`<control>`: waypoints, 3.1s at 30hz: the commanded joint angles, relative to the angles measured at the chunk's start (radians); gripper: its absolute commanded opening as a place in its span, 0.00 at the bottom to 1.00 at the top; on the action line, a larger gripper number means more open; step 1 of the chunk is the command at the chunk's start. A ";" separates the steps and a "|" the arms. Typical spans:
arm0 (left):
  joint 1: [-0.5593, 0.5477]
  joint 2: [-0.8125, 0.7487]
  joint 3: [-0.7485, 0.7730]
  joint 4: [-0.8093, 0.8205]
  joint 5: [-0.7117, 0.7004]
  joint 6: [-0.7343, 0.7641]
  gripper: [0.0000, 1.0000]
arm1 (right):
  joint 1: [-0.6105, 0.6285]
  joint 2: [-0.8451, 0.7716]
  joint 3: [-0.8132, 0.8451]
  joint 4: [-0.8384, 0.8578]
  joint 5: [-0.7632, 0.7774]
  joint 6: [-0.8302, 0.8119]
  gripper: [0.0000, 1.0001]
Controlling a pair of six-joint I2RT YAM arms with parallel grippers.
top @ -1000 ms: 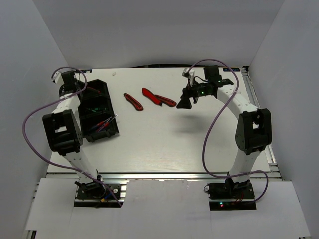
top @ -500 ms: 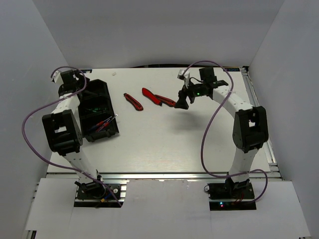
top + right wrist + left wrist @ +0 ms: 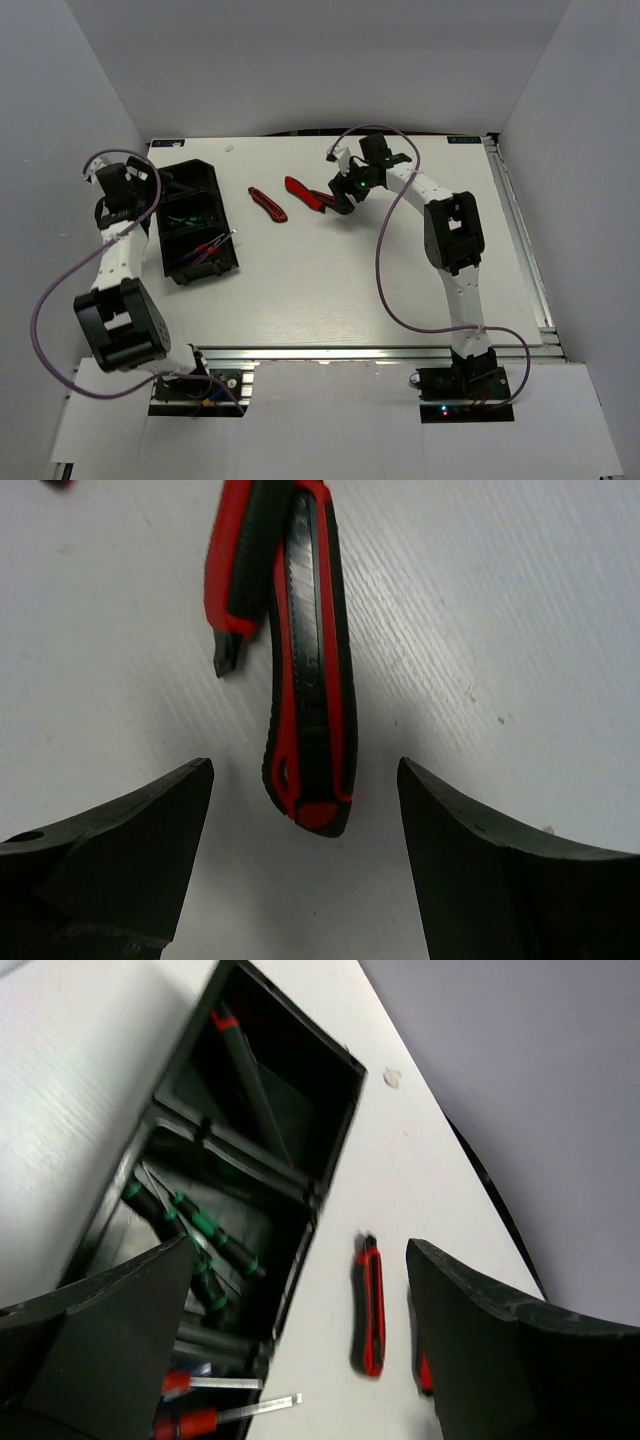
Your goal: Sort the tools into containers
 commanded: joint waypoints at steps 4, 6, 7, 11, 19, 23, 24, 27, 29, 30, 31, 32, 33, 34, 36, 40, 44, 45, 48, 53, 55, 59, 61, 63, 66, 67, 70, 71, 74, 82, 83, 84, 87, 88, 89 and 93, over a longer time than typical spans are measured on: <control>0.004 -0.184 -0.138 -0.008 0.273 0.026 0.98 | 0.016 0.029 0.005 -0.045 0.083 -0.018 0.77; 0.006 -0.199 -0.142 -0.011 0.371 0.030 0.98 | 0.023 0.035 0.009 -0.042 0.087 -0.006 0.73; 0.004 -0.201 -0.137 -0.014 0.432 0.030 0.98 | 0.033 0.036 -0.005 -0.031 0.110 0.000 0.70; 0.004 -0.198 -0.123 -0.028 0.538 0.006 0.98 | 0.048 0.048 -0.025 -0.019 0.186 0.002 0.62; 0.001 -0.216 -0.181 -0.020 0.677 -0.120 0.98 | 0.053 0.061 -0.064 -0.022 0.253 0.003 0.48; -0.049 -0.245 -0.208 -0.009 0.669 -0.137 0.98 | 0.053 0.045 -0.093 -0.030 0.255 0.000 0.25; -0.059 -0.253 -0.218 -0.006 0.666 -0.140 0.98 | 0.053 0.033 -0.099 -0.030 0.256 0.003 0.20; -0.105 -0.254 -0.240 0.010 0.663 -0.152 0.98 | 0.048 0.004 -0.128 -0.026 0.261 0.015 0.05; -0.141 -0.248 -0.244 0.026 0.657 -0.157 0.98 | 0.042 -0.026 -0.151 -0.023 0.262 0.023 0.00; -0.155 -0.247 -0.246 0.032 0.654 -0.160 0.98 | 0.039 -0.039 -0.159 -0.025 0.262 0.028 0.00; -0.183 -0.238 -0.244 0.044 0.646 -0.167 0.98 | 0.031 -0.063 -0.175 -0.025 0.258 0.028 0.00; -0.195 -0.231 -0.244 0.050 0.641 -0.168 0.98 | 0.027 -0.076 -0.183 -0.026 0.258 0.029 0.00; -0.207 -0.224 -0.243 0.056 0.638 -0.171 0.98 | 0.020 -0.089 -0.191 -0.028 0.252 0.029 0.00; -0.218 -0.219 -0.238 0.070 0.637 -0.175 0.98 | 0.016 -0.105 -0.200 -0.030 0.250 0.028 0.00; -0.247 -0.196 -0.235 0.086 0.634 -0.180 0.98 | 0.004 -0.148 -0.228 -0.025 0.258 0.020 0.00; -0.289 -0.164 -0.229 0.128 0.635 -0.201 0.98 | 0.004 -0.249 -0.320 0.035 0.316 -0.052 0.00; -0.318 -0.132 -0.223 0.184 0.646 -0.224 0.98 | 0.002 -0.344 -0.421 0.061 0.360 -0.107 0.00; -0.319 -0.119 -0.221 0.198 0.651 -0.226 0.98 | 0.000 -0.356 -0.457 0.061 0.374 -0.116 0.00; -0.371 -0.099 -0.217 0.233 0.652 -0.241 0.98 | -0.004 -0.421 -0.557 0.104 0.420 -0.141 0.00; -0.436 -0.038 -0.195 0.279 0.657 -0.267 0.98 | -0.036 -0.519 -0.634 0.150 0.431 -0.121 0.00; -0.473 0.009 -0.172 0.287 0.658 -0.267 0.98 | -0.047 -0.546 -0.643 0.150 0.411 -0.110 0.00; -0.542 0.089 -0.110 0.302 0.641 -0.264 0.98 | -0.049 -0.593 -0.651 0.153 0.254 -0.061 0.00; -0.586 0.124 -0.073 0.316 0.628 -0.264 0.98 | -0.049 -0.602 -0.640 0.156 0.180 0.014 0.00; -0.627 0.174 -0.047 0.330 0.594 -0.258 0.98 | -0.047 -0.584 -0.601 0.136 0.076 0.081 0.00; -0.655 0.233 0.016 0.330 0.551 -0.253 0.98 | -0.046 -0.553 -0.530 0.116 -0.053 0.202 0.00; -0.664 0.247 0.048 0.330 0.543 -0.255 0.98 | -0.041 -0.539 -0.518 0.121 -0.075 0.248 0.00; -0.674 0.307 0.111 0.330 0.534 -0.273 0.98 | -0.036 -0.518 -0.475 0.147 -0.152 0.330 0.00; -0.675 0.322 0.127 0.328 0.534 -0.276 0.98 | -0.035 -0.513 -0.456 0.153 -0.164 0.348 0.00; -0.683 0.376 0.167 0.325 0.528 -0.290 0.98 | -0.029 -0.499 -0.423 0.182 -0.202 0.405 0.00; -0.689 0.425 0.228 0.343 0.528 -0.295 0.82 | 0.002 -0.484 -0.404 0.220 -0.261 0.471 0.00; -0.691 0.428 0.230 0.357 0.534 -0.298 0.78 | 0.002 -0.484 -0.406 0.222 -0.261 0.474 0.00; -0.691 0.428 0.231 0.363 0.539 -0.299 0.72 | 0.005 -0.481 -0.406 0.222 -0.259 0.476 0.00; -0.691 0.431 0.240 0.365 0.558 -0.299 0.57 | 0.005 -0.472 -0.403 0.227 -0.256 0.479 0.00; -0.691 0.428 0.240 0.365 0.571 -0.299 0.46 | 0.005 -0.470 -0.401 0.227 -0.256 0.477 0.00; -0.691 0.427 0.242 0.366 0.577 -0.301 0.39 | 0.005 -0.462 -0.398 0.228 -0.258 0.477 0.00; -0.691 0.421 0.237 0.365 0.603 -0.292 0.04 | 0.005 -0.441 -0.387 0.218 -0.296 0.441 0.33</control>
